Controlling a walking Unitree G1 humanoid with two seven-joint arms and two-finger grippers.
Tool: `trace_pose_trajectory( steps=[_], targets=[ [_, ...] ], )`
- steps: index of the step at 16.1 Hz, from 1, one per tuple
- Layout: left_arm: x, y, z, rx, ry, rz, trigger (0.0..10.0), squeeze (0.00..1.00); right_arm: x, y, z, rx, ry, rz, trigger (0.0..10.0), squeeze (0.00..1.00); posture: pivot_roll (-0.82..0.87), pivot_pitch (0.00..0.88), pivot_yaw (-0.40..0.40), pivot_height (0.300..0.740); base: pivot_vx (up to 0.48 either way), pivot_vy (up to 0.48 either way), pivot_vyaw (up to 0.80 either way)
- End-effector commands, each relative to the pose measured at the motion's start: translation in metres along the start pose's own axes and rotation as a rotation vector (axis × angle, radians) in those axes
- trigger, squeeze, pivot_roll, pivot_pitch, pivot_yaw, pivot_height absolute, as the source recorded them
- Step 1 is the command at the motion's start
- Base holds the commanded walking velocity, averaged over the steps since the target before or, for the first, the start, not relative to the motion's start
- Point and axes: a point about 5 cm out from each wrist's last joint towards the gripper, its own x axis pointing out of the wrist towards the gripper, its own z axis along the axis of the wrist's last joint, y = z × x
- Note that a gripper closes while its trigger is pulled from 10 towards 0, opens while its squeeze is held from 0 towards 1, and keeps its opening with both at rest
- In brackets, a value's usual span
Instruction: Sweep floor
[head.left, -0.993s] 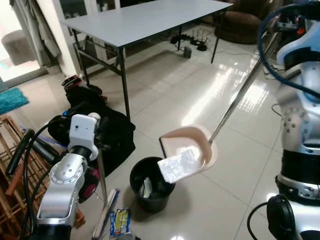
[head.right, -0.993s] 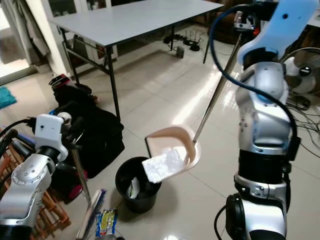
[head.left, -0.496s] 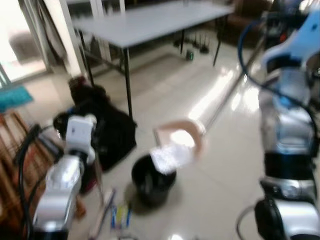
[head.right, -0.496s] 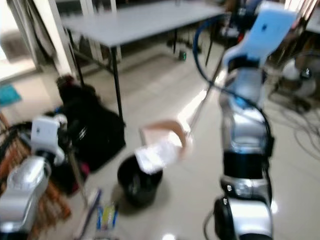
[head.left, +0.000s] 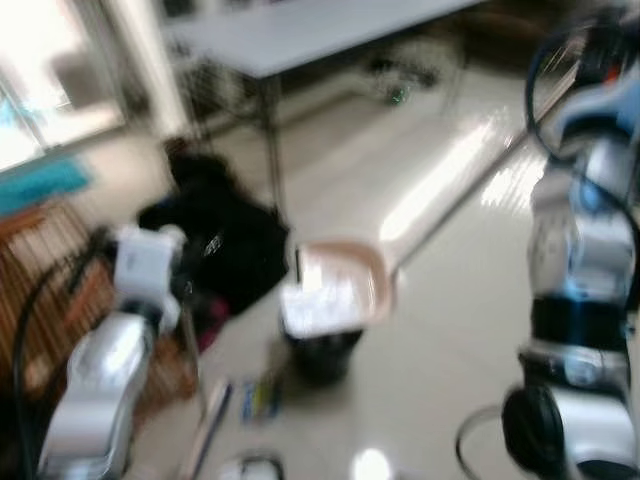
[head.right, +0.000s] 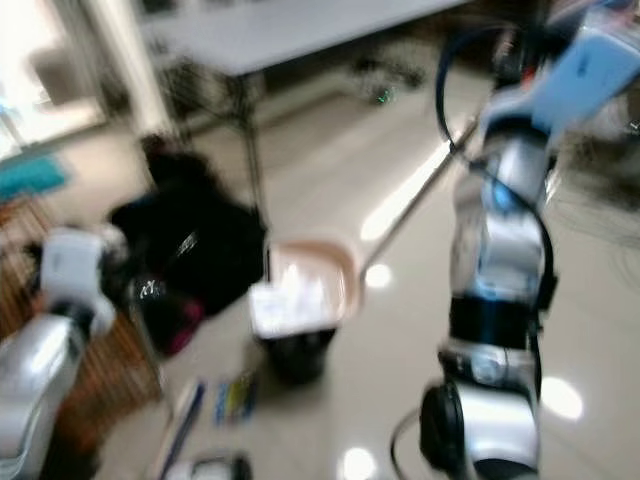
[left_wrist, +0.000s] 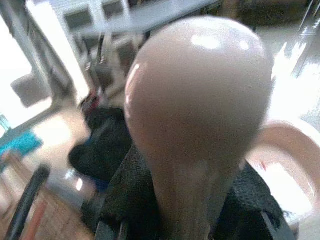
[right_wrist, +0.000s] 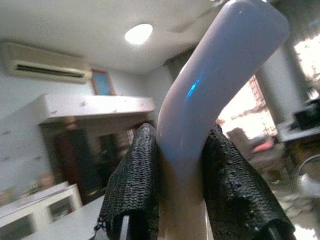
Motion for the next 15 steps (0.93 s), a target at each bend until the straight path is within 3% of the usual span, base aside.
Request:
trace_pose_trajectory(
  steps=[1,4,8,15],
  targets=[
    [0.001,0.005,0.011,0.016,-0.029,0.002,10.0,0.00,0.002,0.003,0.008,0.047,-0.045,-0.009,10.0,0.00,0.06,0.140,0.040,0.740,0.000,0.000,0.00],
    [-0.010,0.006,0.015,0.006,-0.008,-0.029,10.0,0.00,0.006,0.002,0.012,0.056,-0.052,-0.024,10.0,0.00,0.07,0.210,0.058,0.740,0.000,0.000,0.00],
    [-0.009,-0.001,0.019,0.000,-0.017,-0.056,10.0,0.00,0.015,0.006,0.022,0.022,-0.085,0.007,10.0,0.00,0.04,0.251,0.050,0.740,0.000,0.000,0.00],
    [-0.007,-0.002,0.018,-0.014,-0.012,-0.039,10.0,0.00,0.024,0.018,0.034,-0.012,-0.178,0.111,10.0,0.00,0.03,0.243,0.032,0.740,0.000,0.000,0.00]
  ],
)
